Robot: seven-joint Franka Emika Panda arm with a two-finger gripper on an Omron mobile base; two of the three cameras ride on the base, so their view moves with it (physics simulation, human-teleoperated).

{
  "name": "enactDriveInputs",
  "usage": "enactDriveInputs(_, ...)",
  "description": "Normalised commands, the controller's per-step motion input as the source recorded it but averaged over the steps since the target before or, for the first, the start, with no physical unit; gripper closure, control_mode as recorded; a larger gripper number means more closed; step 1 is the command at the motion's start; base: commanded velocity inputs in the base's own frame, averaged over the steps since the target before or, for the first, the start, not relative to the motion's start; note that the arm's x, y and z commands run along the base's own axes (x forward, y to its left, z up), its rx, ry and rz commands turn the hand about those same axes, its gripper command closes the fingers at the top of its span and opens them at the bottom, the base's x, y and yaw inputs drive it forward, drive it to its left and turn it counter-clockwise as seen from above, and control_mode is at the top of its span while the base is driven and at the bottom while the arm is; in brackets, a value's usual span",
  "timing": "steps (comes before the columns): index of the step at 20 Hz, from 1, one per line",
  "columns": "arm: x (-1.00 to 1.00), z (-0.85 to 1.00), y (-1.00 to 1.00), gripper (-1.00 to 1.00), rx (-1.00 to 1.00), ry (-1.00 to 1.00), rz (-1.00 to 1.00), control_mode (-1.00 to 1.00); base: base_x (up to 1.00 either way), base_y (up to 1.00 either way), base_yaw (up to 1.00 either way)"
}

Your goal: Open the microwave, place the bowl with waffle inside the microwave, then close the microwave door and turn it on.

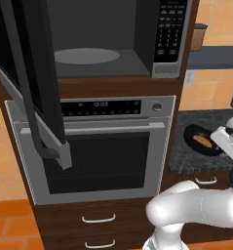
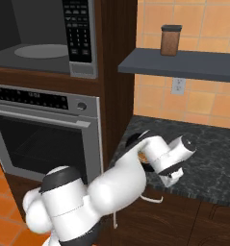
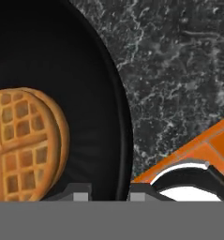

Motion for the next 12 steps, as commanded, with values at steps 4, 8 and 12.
enactDriveInputs(4, -1.0, 0.54, 0.04, 1.0, 0.04, -0.08, -0.16, -1.0, 0.0, 0.0, 0.0)
enactDriveInputs(8, -1.0, 0.49, 0.44, 1.0, 0.0, -0.31, -0.12, -1.0, 0.0, 0.0, 0.0)
enactDriveInputs(12, -0.77, 0.51, 0.68, 1.0, -0.02, -0.26, -0.12, -1.0, 0.0, 0.0, 0.0)
